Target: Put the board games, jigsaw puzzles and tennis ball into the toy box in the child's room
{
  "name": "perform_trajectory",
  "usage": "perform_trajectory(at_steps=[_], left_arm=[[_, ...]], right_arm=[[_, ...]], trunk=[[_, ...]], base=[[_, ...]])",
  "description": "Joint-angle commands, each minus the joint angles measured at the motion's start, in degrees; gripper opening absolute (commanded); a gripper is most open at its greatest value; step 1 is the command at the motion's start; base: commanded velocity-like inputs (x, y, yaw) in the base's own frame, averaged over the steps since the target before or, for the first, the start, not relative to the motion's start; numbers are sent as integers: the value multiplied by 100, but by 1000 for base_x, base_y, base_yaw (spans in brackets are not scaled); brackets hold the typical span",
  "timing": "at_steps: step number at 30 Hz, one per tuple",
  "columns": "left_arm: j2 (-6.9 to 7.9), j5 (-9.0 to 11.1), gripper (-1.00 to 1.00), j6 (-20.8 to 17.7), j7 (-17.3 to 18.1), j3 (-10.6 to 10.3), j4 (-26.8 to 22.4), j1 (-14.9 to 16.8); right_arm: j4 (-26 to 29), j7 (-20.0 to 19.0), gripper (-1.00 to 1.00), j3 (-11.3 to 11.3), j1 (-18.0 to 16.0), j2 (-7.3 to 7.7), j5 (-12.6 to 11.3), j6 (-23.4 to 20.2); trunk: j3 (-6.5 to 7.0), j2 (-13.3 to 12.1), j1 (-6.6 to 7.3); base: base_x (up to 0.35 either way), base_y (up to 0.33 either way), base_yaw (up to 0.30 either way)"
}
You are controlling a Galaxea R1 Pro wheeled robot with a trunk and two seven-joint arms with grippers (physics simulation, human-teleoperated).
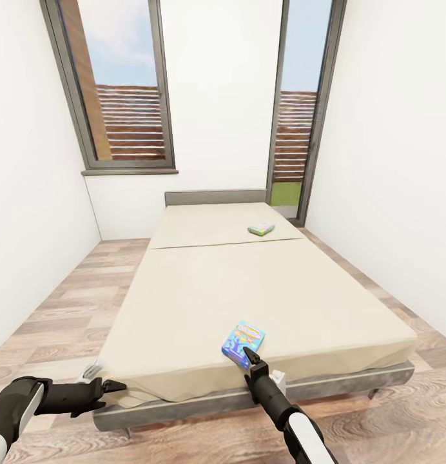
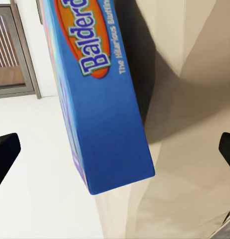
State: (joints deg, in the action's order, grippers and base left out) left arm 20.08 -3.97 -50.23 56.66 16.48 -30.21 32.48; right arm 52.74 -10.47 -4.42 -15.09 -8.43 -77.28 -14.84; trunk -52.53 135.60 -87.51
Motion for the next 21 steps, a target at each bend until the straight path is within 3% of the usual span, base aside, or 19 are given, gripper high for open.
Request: perform_trajectory(at_steps=[1,21], left_arm=[[-4,-43,100,-40,39,31,-2,4],[-4,-43,100,-40,38,29,-2,4]], right_arm=[[0,-6,100,3,-2,0,-41,-19],[0,-8,100,3,-2,0,-41,-19]], trunk=[[-6,2,1],[-6,2,1]], base=[[23,17,0],[3,3,0]])
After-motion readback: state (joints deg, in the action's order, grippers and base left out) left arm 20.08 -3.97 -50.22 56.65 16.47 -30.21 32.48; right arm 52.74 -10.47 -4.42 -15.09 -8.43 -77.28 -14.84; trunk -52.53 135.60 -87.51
